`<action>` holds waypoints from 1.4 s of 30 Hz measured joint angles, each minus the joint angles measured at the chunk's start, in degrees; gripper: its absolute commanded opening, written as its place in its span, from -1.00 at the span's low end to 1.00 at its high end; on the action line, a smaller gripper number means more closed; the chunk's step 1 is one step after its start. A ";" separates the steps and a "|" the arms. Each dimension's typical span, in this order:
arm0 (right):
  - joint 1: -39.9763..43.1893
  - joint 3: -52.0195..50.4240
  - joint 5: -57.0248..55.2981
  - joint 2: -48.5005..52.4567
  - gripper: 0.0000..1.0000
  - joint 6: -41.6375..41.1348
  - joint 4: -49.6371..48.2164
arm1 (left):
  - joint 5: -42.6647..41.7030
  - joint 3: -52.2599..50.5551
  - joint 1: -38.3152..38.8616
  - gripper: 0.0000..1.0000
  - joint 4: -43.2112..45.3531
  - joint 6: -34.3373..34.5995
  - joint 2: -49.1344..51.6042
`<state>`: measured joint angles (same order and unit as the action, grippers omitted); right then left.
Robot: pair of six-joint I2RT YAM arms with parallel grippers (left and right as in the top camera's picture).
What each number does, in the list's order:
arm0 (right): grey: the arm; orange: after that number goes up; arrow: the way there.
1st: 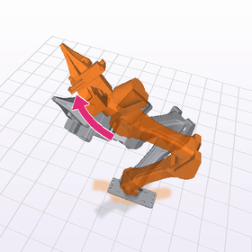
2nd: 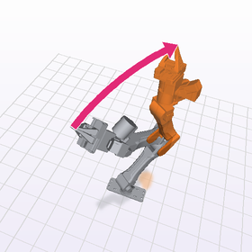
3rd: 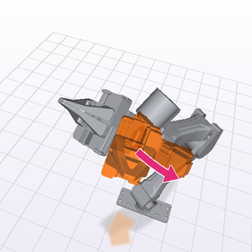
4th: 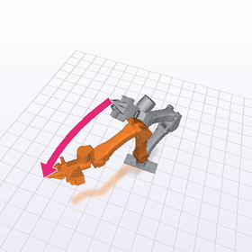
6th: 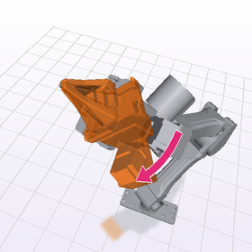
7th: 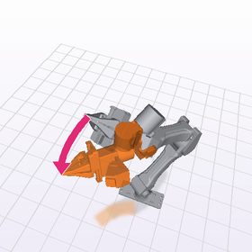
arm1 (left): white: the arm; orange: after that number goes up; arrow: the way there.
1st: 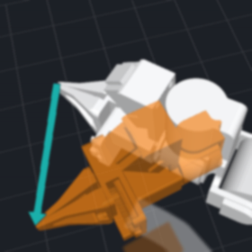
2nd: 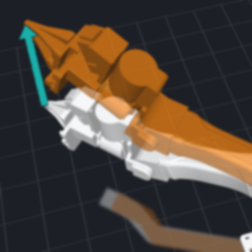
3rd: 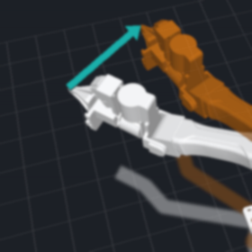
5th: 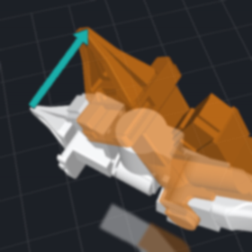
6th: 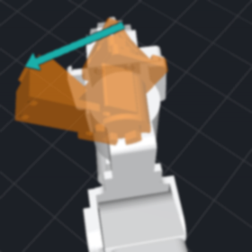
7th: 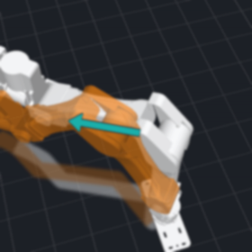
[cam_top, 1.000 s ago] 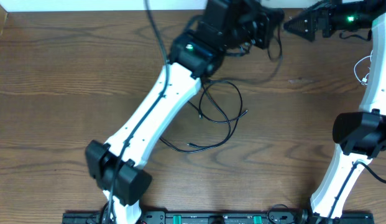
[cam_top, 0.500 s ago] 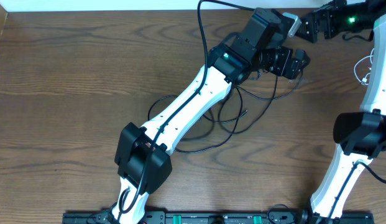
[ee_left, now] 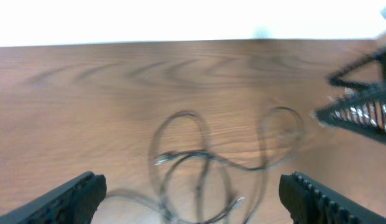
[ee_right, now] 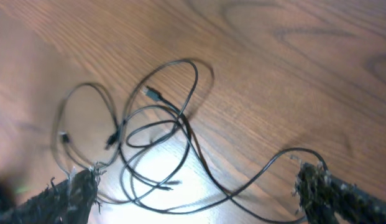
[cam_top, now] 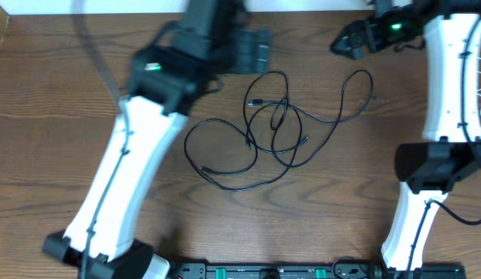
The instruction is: Untangle cables
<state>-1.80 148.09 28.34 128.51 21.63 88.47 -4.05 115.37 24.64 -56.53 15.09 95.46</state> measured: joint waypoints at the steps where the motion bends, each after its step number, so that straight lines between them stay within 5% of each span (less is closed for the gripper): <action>1: -1.84 0.00 -2.71 0.04 0.99 -0.72 -0.07 | 0.42 0.07 -2.32 0.89 -1.73 0.48 -1.16; 9: -13.09 0.00 -17.44 6.08 0.98 -6.29 -0.46 | 1.46 0.17 -14.27 0.89 -6.73 3.13 -2.10; 17: -16.41 -0.04 -21.55 17.46 0.97 -8.26 0.57 | 1.44 0.17 -14.58 0.89 -7.56 3.10 -2.10; 31: -19.67 -0.07 -21.29 23.02 0.85 -8.68 -2.60 | 1.44 0.17 -14.58 0.89 -7.56 3.10 -2.10; 34: -20.70 -0.07 -21.24 23.15 0.72 -8.72 -3.08 | 1.44 0.17 -14.58 0.89 -7.58 3.10 -2.10; 42: -21.99 -0.07 -21.90 25.14 0.01 -8.57 -6.75 | 1.44 0.17 -14.58 0.89 -7.58 3.13 -2.10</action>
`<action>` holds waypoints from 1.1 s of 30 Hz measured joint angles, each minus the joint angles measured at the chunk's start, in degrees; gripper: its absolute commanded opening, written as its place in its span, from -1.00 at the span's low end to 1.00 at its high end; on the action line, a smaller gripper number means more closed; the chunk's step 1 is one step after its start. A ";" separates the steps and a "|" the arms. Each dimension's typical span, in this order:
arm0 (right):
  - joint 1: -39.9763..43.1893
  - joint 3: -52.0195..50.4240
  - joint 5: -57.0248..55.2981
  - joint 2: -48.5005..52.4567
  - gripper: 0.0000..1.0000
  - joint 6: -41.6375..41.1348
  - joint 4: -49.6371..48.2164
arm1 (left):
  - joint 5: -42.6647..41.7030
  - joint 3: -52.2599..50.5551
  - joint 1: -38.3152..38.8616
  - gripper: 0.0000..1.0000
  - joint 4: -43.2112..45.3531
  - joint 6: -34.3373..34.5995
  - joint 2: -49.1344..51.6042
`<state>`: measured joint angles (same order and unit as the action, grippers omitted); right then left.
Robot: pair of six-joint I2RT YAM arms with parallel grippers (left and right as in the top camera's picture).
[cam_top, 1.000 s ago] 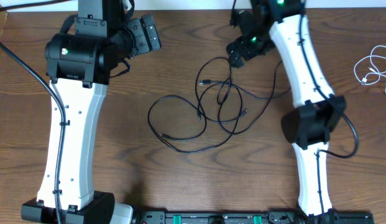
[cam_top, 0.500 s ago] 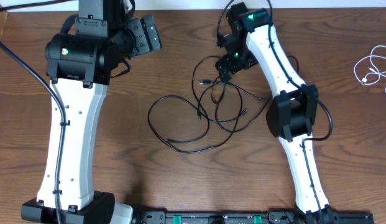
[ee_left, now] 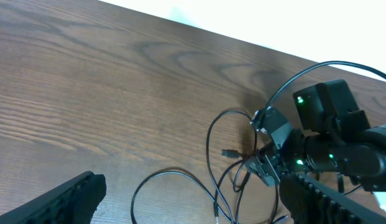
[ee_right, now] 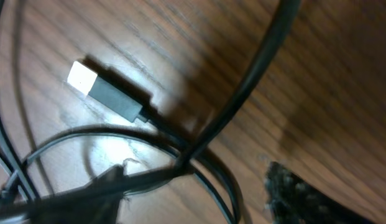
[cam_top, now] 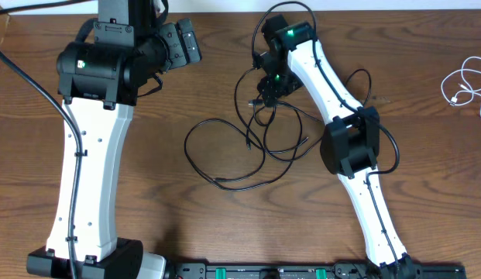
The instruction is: Untangle cables
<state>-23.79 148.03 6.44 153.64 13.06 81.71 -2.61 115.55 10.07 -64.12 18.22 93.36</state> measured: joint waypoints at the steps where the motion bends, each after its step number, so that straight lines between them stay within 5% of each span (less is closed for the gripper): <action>1: 0.00 0.00 -0.07 0.26 -0.08 0.28 -0.13 | 0.00 0.00 0.00 0.89 0.02 0.00 0.00; 4: 0.04 0.00 -0.61 0.98 -0.36 1.05 -0.13 | 0.00 0.00 0.00 0.89 0.02 -0.02 0.00; 15: -0.13 0.00 -0.37 1.57 -0.38 -1.29 -2.60 | -0.02 0.00 0.00 0.89 0.02 -0.02 0.00; 19: -0.57 0.02 1.68 1.62 -0.95 -5.14 -5.20 | -0.02 0.00 0.00 0.89 0.02 -0.02 0.00; 33: 8.20 0.07 3.02 -5.88 -0.98 -12.74 5.70 | 0.00 0.00 0.00 0.89 0.46 0.00 0.00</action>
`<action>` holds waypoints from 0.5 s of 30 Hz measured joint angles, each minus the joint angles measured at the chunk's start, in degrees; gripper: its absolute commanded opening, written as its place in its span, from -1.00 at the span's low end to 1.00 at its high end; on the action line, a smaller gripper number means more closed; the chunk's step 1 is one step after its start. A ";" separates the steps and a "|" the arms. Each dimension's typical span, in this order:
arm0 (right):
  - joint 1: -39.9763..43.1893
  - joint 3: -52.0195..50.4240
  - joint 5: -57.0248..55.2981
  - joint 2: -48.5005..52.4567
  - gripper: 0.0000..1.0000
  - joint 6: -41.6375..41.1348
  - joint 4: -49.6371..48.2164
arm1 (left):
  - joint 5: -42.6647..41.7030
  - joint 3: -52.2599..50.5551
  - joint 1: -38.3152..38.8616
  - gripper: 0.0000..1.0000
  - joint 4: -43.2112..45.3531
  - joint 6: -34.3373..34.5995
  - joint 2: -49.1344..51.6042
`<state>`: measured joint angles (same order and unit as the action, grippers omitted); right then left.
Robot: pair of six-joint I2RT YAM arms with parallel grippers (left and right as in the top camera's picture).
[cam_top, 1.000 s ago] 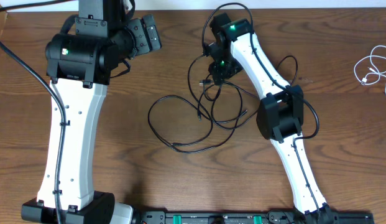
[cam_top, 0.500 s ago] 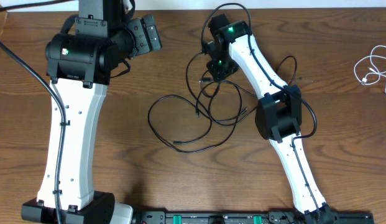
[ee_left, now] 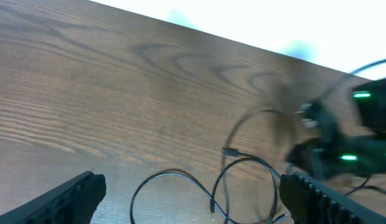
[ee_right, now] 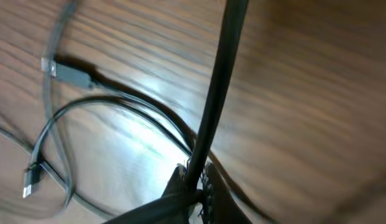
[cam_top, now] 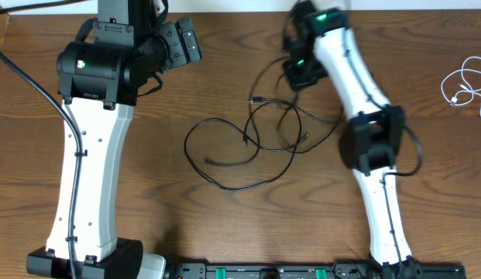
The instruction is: Untangle cables
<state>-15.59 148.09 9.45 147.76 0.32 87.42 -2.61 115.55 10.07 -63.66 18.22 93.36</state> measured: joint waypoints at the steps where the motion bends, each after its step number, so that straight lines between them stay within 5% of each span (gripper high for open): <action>1: 1.42 0.02 -0.07 -0.96 -0.98 -0.37 0.83 | 0.00 0.00 0.00 0.89 0.02 0.00 0.00; 10: 9.68 -6.91 -1.11 -3.41 -0.93 5.79 4.85 | 0.00 0.00 0.00 0.89 0.02 0.00 0.00; 15: 6.10 -16.31 -1.31 -3.39 -0.52 9.03 -1.14 | 0.00 0.00 0.00 0.89 0.02 0.00 0.00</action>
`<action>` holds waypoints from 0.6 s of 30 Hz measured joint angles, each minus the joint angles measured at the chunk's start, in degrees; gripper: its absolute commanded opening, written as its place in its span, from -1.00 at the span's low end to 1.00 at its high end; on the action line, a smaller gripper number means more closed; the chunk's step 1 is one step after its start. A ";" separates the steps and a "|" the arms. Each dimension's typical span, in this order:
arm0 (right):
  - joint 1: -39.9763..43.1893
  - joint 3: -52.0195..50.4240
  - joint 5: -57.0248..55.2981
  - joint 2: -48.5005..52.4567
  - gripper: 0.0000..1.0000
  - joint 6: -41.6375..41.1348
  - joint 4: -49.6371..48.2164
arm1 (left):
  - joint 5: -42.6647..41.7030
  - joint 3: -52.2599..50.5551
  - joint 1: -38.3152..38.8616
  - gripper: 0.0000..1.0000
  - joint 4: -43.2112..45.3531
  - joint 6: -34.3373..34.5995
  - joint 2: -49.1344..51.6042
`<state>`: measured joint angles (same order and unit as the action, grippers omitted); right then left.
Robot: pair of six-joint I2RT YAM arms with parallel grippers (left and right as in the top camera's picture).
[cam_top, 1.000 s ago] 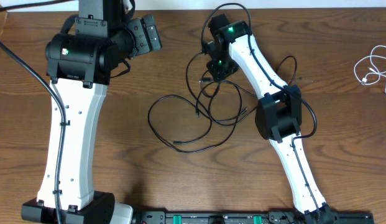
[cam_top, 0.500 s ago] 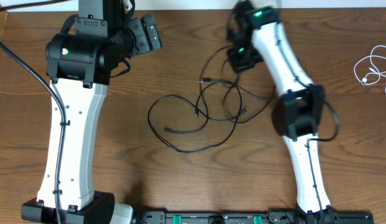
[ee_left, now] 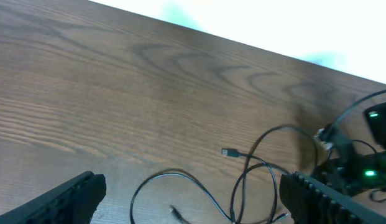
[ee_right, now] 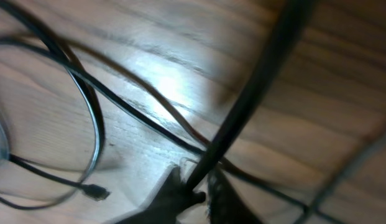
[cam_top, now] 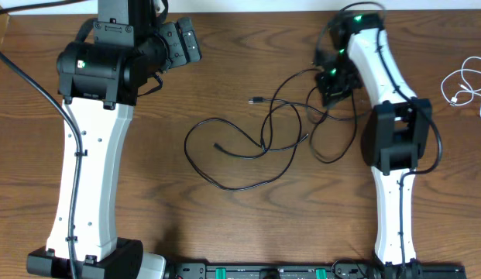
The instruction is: Untangle cables
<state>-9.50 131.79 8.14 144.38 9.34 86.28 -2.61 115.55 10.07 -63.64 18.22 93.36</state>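
Thin black cables [cam_top: 263, 130] lie looped over each other at the middle of the wooden table, with a USB plug [cam_top: 256, 100] free at the upper left of the pile. My right gripper [cam_top: 331, 84] is at the right side of the pile, shut on one black strand [ee_right: 255, 99]. In the right wrist view that gripper [ee_right: 202, 186] pinches the strand just above the wood. My left gripper [cam_top: 182, 43] hangs open at the back left, away from the cables. In the left wrist view it [ee_left: 191, 186] looks down on the loops [ee_left: 242, 180] and the plug [ee_left: 228, 152].
A coiled white cable [cam_top: 466, 84] lies at the far right edge of the table. The right arm's links [cam_top: 395, 139] stand over the right part of the table, and the left arm [cam_top: 93, 155] spans the left side. A white wall borders the back edge.
My right gripper has moved to the right and slightly forward with the black strand still in it. The loops have been drawn out to the right. The left arm has not moved.
Both grippers first hung open at the back, the right one far right. Then the right gripper was down in the tangle with a strand between its fingers, and the left arm stood at the left. Then it was shut on that strand, and now holds it further right.
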 measured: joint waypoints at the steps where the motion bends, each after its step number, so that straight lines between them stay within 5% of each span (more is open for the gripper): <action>1: -0.79 -1.57 -0.31 0.00 -0.39 0.35 -1.88 | 0.00 0.00 0.00 0.89 0.02 -0.02 0.00; 4: -2.25 -3.56 -1.16 0.00 -0.13 1.75 -5.40 | 0.00 0.00 0.00 0.89 0.02 0.00 0.00; 12: -2.89 -6.32 -1.38 -0.11 -0.18 6.32 -6.58 | 0.00 0.00 0.00 0.89 0.00 -0.02 0.00; 16: -4.35 -11.52 -1.57 -2.73 -0.45 7.89 -9.81 | 0.00 0.00 0.00 0.89 0.00 -0.02 0.00; 18: -5.18 -13.20 -1.68 -3.58 -0.80 7.74 -11.37 | 0.00 0.00 0.00 0.89 0.02 -0.02 0.00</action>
<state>-14.68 118.58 6.46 140.79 17.08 74.91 -2.61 115.55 10.07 -63.61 18.20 93.36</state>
